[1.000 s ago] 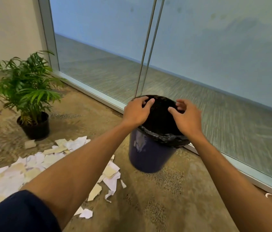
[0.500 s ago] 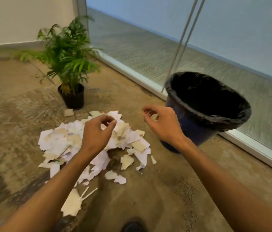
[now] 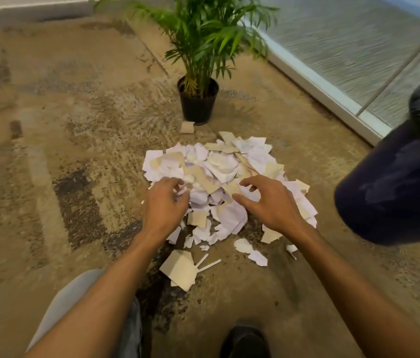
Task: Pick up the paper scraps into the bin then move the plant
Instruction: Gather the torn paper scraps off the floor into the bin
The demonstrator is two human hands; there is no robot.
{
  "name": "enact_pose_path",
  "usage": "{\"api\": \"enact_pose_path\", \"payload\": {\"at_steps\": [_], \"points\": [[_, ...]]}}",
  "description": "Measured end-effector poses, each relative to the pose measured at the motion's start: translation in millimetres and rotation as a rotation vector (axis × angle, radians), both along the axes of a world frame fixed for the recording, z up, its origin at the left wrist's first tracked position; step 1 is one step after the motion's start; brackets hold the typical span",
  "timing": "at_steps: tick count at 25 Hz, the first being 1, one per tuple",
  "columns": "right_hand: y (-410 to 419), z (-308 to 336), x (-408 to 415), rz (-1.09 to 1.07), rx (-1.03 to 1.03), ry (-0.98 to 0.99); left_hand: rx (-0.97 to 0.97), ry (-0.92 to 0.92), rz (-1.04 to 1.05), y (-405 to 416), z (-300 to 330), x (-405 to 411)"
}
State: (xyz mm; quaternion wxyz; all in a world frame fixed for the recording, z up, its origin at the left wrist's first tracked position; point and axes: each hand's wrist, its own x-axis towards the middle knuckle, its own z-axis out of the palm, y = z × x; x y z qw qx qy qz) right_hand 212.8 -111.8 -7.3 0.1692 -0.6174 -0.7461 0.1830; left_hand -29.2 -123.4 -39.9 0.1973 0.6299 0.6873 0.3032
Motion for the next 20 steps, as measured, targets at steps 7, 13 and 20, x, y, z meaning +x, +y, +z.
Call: {"api": "enact_pose_path", "payload": {"at_steps": [7, 13, 20], "points": [[21.1, -15.5, 5.9, 0.186, -0.038, -0.225, 0.059, 0.464, -0.325, 27.9, -20.2, 36.2], [28.7, -29.4, 8.5, 0.339, 0.028, -0.448, 0.186, 0.458, -0.332, 40.5, -18.9, 35.0], [40.6, -5.5, 4.5, -0.067, 0.174, 0.236, 0.183, -0.114, -0.079, 46.0, 17.2, 24.4]]}}
